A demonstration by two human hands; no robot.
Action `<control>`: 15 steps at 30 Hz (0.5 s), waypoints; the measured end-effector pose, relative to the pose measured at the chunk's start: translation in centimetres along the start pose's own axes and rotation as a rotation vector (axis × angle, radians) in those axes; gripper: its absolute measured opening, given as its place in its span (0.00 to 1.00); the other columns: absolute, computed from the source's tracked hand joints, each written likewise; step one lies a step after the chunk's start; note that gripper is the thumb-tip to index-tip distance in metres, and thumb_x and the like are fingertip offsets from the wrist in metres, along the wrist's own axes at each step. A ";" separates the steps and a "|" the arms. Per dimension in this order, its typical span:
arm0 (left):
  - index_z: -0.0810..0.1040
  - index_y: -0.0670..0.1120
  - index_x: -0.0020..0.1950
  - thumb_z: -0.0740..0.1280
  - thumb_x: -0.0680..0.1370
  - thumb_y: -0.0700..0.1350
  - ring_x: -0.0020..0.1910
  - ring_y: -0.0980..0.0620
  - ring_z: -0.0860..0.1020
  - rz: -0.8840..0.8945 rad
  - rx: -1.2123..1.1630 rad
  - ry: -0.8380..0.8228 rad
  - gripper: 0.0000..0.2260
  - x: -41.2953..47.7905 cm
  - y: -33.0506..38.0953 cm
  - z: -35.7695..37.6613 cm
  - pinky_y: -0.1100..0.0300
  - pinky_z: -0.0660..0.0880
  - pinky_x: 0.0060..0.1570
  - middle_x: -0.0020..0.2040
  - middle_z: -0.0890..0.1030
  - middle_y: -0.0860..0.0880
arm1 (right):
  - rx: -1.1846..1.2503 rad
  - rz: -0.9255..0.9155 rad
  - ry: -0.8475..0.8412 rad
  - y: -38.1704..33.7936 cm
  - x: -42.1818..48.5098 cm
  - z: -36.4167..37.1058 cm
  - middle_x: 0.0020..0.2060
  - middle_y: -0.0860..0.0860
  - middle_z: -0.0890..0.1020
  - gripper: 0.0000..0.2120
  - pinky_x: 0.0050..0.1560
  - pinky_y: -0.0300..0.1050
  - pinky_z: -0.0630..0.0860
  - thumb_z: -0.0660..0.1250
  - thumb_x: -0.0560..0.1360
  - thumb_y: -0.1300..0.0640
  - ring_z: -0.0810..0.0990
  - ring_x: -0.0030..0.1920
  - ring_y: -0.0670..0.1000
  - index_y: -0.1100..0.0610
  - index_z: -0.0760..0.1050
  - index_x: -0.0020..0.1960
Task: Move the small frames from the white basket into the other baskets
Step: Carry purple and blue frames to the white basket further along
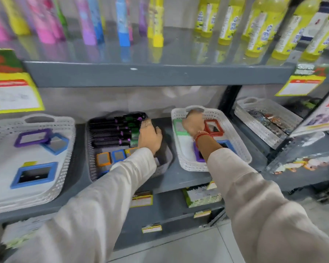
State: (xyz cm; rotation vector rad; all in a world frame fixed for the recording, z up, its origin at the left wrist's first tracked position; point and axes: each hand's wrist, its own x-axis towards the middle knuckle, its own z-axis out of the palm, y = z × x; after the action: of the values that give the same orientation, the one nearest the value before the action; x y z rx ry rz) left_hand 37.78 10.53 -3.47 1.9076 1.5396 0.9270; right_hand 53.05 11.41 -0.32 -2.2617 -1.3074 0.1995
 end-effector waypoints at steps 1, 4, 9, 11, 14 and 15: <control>0.62 0.35 0.72 0.59 0.79 0.40 0.71 0.42 0.66 -0.008 0.033 0.029 0.22 0.0 -1.3 -1.6 0.54 0.62 0.70 0.71 0.68 0.37 | 0.011 -0.030 -0.005 -1.7 -0.2 0.6 0.60 0.65 0.78 0.16 0.60 0.50 0.74 0.60 0.76 0.62 0.77 0.61 0.64 0.67 0.73 0.61; 0.64 0.36 0.72 0.59 0.79 0.41 0.69 0.41 0.67 -0.069 0.126 0.105 0.22 -0.1 -5.4 -6.5 0.52 0.65 0.68 0.69 0.69 0.36 | 0.000 -0.129 -0.070 -7.4 -1.1 2.8 0.58 0.65 0.79 0.14 0.57 0.49 0.75 0.61 0.74 0.62 0.78 0.60 0.64 0.68 0.75 0.57; 0.65 0.38 0.70 0.58 0.80 0.44 0.66 0.38 0.70 -0.255 0.245 0.174 0.20 -1.9 -11.2 -14.3 0.49 0.67 0.64 0.68 0.71 0.36 | 0.076 -0.254 -0.213 -16.8 -4.6 7.5 0.56 0.64 0.81 0.14 0.55 0.49 0.77 0.63 0.73 0.61 0.79 0.58 0.63 0.67 0.77 0.55; 0.65 0.39 0.70 0.58 0.80 0.45 0.65 0.38 0.71 -0.341 0.224 0.192 0.20 -3.2 -12.9 -16.4 0.47 0.69 0.62 0.67 0.72 0.37 | 0.110 -0.311 -0.271 -19.9 -6.2 9.7 0.54 0.65 0.81 0.11 0.52 0.50 0.78 0.63 0.73 0.60 0.80 0.56 0.64 0.65 0.77 0.52; 0.64 0.40 0.71 0.58 0.80 0.50 0.66 0.39 0.71 -0.436 0.235 0.116 0.22 -5.3 -15.3 -18.0 0.47 0.69 0.62 0.68 0.72 0.39 | 0.161 -0.371 -0.353 -23.8 -8.6 13.1 0.54 0.65 0.80 0.07 0.51 0.51 0.77 0.64 0.73 0.59 0.78 0.57 0.65 0.64 0.75 0.46; 0.63 0.40 0.72 0.58 0.80 0.52 0.67 0.40 0.70 -0.461 0.253 0.077 0.24 -5.9 -15.7 -18.2 0.48 0.69 0.63 0.68 0.72 0.39 | 0.144 -0.391 -0.383 -24.8 -9.4 14.0 0.56 0.64 0.79 0.10 0.53 0.51 0.76 0.64 0.73 0.58 0.77 0.59 0.65 0.64 0.75 0.49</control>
State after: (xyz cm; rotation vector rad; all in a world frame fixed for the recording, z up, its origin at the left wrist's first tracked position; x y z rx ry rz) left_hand 13.23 7.84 -4.85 1.5751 2.1070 0.6284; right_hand 23.88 18.54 -1.08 -1.8590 -1.8358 0.5851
